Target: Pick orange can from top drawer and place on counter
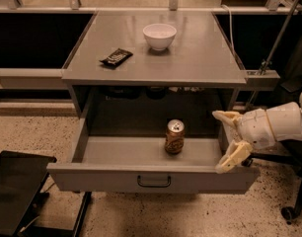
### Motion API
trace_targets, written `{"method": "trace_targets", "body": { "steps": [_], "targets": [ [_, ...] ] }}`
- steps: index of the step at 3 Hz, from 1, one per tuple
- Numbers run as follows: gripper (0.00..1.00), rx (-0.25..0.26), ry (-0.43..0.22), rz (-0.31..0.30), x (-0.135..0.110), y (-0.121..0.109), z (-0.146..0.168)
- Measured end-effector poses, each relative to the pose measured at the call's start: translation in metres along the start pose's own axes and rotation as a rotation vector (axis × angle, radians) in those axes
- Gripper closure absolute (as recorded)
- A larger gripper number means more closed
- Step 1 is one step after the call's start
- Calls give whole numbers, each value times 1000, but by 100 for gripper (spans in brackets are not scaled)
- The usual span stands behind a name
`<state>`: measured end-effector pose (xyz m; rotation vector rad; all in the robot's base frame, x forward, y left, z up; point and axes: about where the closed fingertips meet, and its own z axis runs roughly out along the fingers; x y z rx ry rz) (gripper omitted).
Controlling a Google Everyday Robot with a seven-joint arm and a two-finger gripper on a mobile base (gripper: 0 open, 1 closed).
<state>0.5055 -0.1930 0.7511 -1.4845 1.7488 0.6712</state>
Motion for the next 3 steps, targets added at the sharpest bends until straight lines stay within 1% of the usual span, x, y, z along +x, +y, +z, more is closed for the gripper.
{"method": "trace_targets", "body": {
  "steps": [1,2,3],
  "targets": [
    [0,9,-2,-7,-2,-3,2],
    [0,26,39,28,13,-8,10],
    [0,72,89,74,12,-13,35]
  ]
}}
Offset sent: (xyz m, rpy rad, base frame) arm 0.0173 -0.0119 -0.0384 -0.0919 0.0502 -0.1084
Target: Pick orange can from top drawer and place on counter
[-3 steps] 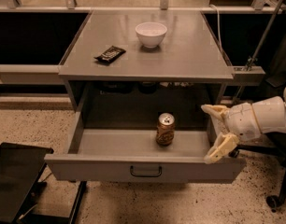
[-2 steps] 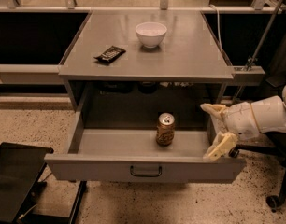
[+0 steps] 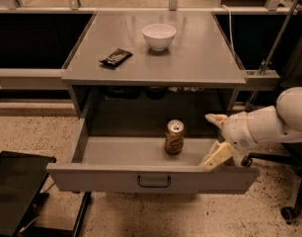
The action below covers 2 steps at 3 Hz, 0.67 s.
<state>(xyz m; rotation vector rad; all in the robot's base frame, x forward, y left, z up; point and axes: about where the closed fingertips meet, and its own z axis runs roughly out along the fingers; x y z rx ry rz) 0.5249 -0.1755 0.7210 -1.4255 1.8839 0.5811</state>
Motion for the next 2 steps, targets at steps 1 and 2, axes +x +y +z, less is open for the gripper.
{"method": "trace_targets", "body": {
  "steps": [1,2],
  "targets": [
    [0,109,2,102,-10,-1,18],
    [0,178,-3,114,-8,-17,19]
  ]
}}
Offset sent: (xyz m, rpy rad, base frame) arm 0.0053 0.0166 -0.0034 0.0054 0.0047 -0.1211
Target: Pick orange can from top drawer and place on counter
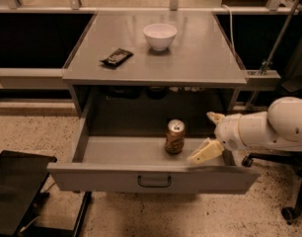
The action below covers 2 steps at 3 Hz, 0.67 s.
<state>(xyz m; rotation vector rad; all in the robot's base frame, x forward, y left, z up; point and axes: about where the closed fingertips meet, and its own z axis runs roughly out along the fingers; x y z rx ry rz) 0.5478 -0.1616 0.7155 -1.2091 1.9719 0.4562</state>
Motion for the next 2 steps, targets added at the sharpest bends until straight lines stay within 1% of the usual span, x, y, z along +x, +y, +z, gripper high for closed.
{"method": "trace_targets", "body": {
  "steps": [1,2],
  "targets": [
    [0,-20,6,19,5,5,9],
    [0,-18,-26,62,9,20,24]
  ]
}}
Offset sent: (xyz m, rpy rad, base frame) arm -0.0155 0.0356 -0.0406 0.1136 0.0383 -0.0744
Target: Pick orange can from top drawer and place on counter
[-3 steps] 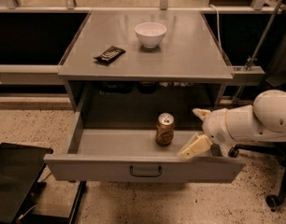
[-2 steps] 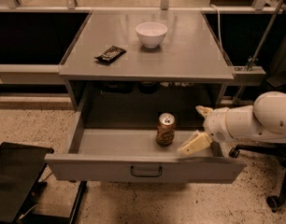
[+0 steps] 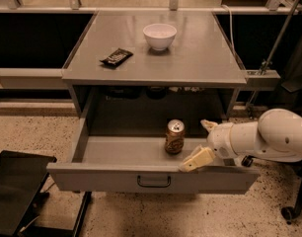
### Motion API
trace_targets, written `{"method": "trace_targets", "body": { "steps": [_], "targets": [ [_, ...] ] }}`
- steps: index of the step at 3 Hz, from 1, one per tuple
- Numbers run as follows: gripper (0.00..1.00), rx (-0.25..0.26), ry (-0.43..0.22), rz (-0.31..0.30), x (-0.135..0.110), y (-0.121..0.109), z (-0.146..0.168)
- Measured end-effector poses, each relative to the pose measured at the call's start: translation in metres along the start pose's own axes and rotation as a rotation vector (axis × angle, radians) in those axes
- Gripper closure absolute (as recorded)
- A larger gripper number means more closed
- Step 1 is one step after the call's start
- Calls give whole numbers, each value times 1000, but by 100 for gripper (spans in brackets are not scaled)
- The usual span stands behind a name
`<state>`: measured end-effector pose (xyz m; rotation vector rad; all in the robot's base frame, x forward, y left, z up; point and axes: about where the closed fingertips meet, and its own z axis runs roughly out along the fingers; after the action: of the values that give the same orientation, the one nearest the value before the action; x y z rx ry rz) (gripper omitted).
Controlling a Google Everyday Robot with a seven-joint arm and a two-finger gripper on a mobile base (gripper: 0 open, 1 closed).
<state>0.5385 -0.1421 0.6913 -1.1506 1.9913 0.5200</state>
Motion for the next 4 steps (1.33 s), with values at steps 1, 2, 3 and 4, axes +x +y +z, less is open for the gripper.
{"method": "trace_targets", "body": {
  "steps": [1,2,3,4],
  "targets": [
    [0,12,-80,28,-11,16,8],
    [0,7,-85,22,-16,18,9],
    [0,-19,-121,3,-47,20,12],
    [0,-49,-162,-25,-81,27,21]
  ]
}}
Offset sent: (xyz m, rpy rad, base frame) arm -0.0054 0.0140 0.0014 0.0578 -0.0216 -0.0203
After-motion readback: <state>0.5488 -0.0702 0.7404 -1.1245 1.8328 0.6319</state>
